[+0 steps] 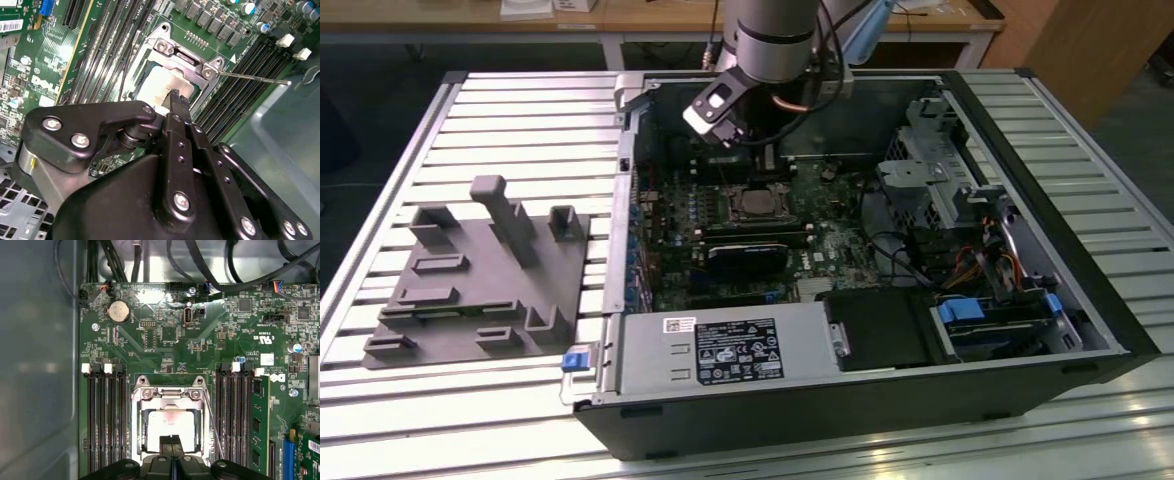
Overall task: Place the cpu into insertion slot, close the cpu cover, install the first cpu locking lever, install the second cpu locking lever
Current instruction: 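Close the cpu cover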
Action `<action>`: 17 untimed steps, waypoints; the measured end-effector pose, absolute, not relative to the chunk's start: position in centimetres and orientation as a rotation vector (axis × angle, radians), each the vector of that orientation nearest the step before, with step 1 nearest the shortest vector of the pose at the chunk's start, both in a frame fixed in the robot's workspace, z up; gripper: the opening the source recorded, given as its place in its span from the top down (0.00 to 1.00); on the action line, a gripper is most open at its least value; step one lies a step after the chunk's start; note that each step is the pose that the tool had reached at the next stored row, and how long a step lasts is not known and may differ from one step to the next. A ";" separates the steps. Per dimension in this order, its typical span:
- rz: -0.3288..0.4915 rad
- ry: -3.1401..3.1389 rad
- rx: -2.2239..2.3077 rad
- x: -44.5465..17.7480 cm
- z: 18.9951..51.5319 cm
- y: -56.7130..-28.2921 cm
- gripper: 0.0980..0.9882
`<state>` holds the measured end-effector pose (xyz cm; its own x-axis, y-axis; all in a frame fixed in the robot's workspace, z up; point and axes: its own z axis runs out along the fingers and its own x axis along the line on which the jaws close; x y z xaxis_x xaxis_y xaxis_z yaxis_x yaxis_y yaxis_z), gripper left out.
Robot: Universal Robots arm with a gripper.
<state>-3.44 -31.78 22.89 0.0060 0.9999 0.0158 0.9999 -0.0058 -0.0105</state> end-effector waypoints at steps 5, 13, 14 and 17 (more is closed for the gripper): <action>-0.005 -2.290 -2.123 -3.4 22.9 -31.8 0.99; -0.003 -2.438 -1.951 -3.4 22.8 -31.8 0.99; -0.002 -2.457 -1.928 -3.4 22.8 -31.8 0.99; -0.002 -2.508 -1.860 -3.4 22.8 -31.8 0.99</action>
<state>-3.44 -31.78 22.83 -0.2904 0.9568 0.0158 0.9568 0.2906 -0.0105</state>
